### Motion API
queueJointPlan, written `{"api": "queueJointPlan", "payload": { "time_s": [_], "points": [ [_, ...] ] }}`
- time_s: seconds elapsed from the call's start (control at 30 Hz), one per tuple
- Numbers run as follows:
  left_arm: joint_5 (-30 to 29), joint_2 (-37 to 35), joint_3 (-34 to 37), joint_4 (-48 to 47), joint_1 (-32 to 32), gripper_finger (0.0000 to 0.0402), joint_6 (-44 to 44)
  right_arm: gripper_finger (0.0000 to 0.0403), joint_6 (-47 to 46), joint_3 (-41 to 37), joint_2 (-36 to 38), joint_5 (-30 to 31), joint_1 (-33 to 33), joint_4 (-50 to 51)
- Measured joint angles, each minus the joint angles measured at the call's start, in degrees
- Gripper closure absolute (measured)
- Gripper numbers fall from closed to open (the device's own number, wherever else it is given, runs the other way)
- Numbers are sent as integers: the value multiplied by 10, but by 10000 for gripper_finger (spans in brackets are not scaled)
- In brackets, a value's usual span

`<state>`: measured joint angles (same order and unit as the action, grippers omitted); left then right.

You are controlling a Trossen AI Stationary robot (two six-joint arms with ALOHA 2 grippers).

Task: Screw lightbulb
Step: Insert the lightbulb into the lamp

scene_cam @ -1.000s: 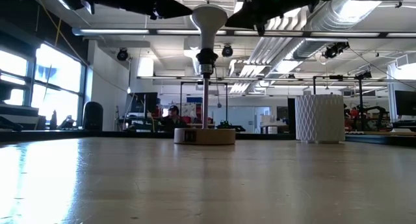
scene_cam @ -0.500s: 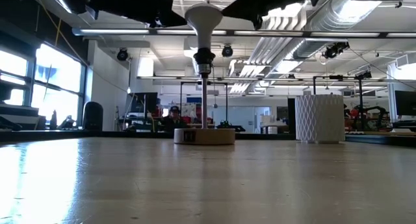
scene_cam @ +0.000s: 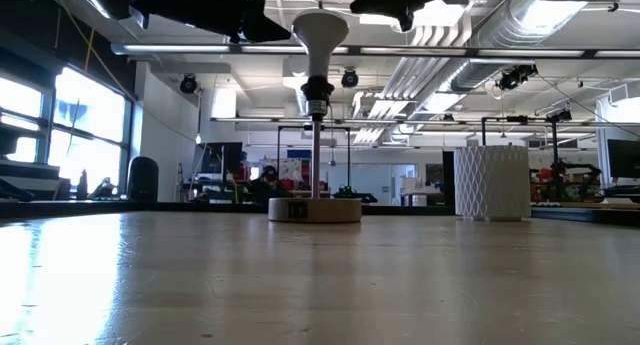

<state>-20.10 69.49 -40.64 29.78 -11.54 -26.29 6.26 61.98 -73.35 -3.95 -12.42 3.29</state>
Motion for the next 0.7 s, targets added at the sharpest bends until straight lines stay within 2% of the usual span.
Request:
{"api": "queueJointPlan", "payload": {
  "time_s": [0.1,0.2,0.33,0.43,0.6,0.7],
  "points": [
    [-21,-1,0,4,13,401,-14,402,-2,0,7,43,-10,0],
    [-45,-4,0,15,29,401,-23,402,-2,0,4,51,-32,3],
    [-35,-4,0,34,45,401,-23,402,-18,0,-5,51,-64,-11],
    [-10,-4,0,33,50,401,-15,402,-21,0,-15,35,-83,-17],
    [-7,-2,0,36,52,402,-8,402,-29,0,-30,-21,-95,-33],
    [-7,4,0,41,44,401,-8,402,-28,0,-31,-34,-87,-41]
  ]
}}
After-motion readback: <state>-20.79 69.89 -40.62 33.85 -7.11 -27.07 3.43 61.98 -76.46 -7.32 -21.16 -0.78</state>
